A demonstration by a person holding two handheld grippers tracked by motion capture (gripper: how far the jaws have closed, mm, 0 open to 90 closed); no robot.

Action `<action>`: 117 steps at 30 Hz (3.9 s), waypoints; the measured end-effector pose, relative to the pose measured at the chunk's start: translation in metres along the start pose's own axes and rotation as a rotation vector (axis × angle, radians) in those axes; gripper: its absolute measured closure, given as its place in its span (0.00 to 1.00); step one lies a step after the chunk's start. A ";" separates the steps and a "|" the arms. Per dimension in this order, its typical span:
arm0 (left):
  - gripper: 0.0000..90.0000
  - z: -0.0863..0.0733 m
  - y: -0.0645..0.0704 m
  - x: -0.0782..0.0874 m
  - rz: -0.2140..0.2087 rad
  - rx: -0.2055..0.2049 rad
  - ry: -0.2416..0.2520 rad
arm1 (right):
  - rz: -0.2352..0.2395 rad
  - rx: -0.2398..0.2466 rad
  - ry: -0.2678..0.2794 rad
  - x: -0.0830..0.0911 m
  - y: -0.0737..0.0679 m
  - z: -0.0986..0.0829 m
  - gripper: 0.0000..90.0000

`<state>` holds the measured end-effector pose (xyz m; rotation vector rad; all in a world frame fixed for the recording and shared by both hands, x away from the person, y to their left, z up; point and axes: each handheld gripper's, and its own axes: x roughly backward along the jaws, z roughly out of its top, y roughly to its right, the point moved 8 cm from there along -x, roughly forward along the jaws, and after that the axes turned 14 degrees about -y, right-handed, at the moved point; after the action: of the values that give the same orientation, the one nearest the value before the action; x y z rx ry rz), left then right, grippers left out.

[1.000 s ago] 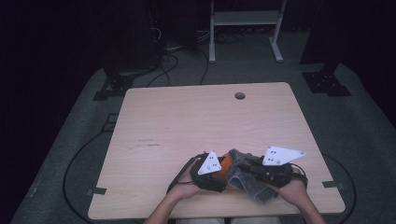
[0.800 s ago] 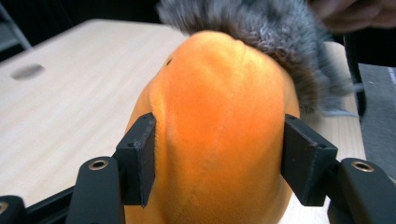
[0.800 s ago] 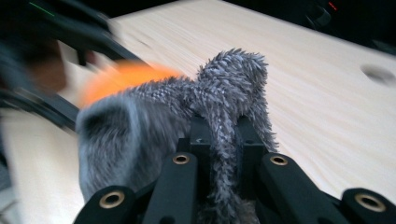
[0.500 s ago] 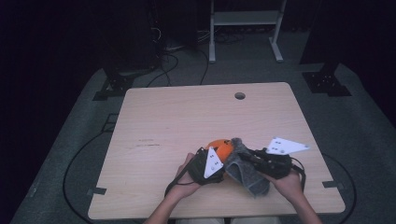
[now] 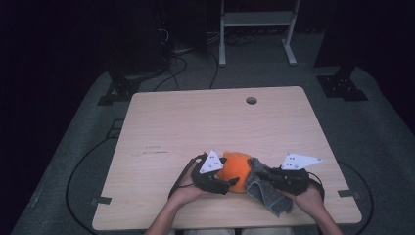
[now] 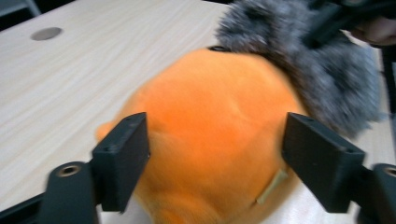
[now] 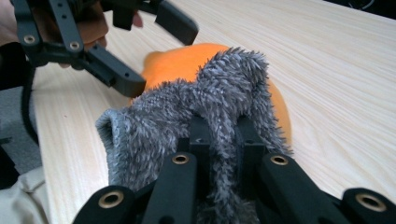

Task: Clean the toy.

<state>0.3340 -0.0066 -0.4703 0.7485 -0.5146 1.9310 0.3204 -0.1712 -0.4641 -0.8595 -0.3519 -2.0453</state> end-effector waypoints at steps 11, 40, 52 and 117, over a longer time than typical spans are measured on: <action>0.18 0.009 0.008 0.014 -0.047 -0.073 0.000 | -0.012 -0.033 -0.015 0.000 0.012 -0.006 0.89; 0.29 -0.014 0.019 -0.007 -0.042 -0.156 -0.116 | 0.005 0.082 -0.058 -0.007 -0.006 0.031 0.89; 0.24 -0.013 0.020 -0.007 -0.052 -0.167 -0.107 | -0.065 -0.118 -0.071 0.029 0.053 -0.039 0.88; 0.57 0.033 -0.056 0.012 0.096 0.009 -0.031 | -0.021 -0.231 0.111 0.044 0.075 -0.046 0.48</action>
<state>0.3895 0.0056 -0.4363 0.7725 -0.5702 2.0146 0.3429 -0.2666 -0.4720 -0.8773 -0.0632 -2.1714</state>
